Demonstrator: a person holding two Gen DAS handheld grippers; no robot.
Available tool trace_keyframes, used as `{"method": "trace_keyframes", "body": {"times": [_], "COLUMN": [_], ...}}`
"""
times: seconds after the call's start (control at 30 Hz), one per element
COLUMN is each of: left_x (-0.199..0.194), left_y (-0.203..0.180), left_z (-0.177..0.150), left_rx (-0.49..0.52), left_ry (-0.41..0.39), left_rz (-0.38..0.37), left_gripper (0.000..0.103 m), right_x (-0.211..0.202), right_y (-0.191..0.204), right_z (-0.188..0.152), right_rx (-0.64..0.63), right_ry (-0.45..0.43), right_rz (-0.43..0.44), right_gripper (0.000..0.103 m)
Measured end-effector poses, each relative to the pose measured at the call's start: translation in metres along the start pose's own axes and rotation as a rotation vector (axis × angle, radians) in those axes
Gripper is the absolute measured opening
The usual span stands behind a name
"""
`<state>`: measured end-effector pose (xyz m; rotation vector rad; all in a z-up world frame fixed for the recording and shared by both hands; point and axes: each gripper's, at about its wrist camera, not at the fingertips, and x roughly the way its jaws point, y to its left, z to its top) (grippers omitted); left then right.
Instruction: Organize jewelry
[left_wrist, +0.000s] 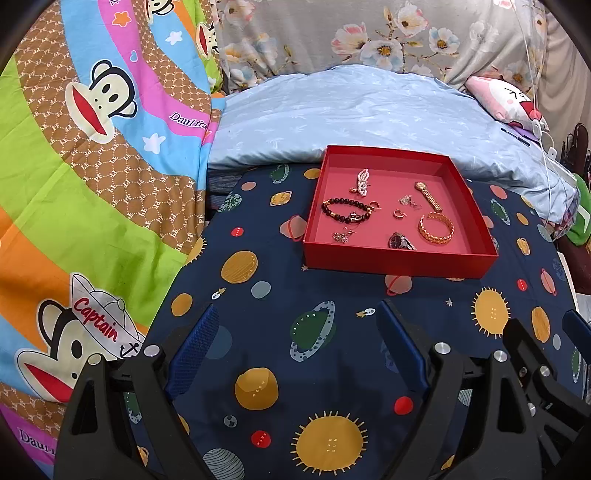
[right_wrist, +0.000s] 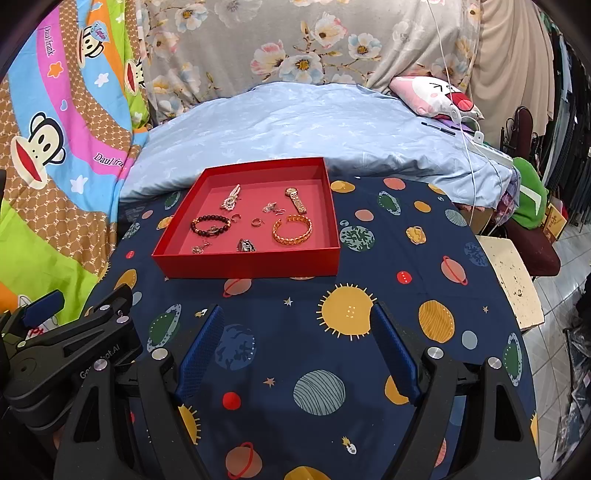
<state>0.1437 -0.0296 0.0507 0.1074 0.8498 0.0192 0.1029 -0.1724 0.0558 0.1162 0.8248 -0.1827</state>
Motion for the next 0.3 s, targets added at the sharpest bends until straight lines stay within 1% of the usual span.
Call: {"method": "trace_keyframes", "body": {"times": [0.17,0.3], "left_x": [0.0023,0.0038], "left_y": [0.0010,0.0013], "left_z": [-0.0004,-0.0007], "left_rx": [-0.004,-0.007], "left_ry": [0.013,0.017], "left_rz": [-0.002,-0.006], "left_gripper": [0.084,0.084], "right_x": [0.0033,0.0044], "right_y": [-0.0002,-0.0004], "right_z": [-0.0016,-0.0021], "right_rx": [-0.001,0.005], "right_ry": [0.005,0.004], "right_rz": [-0.008,-0.014], "right_gripper": [0.080,0.083]}}
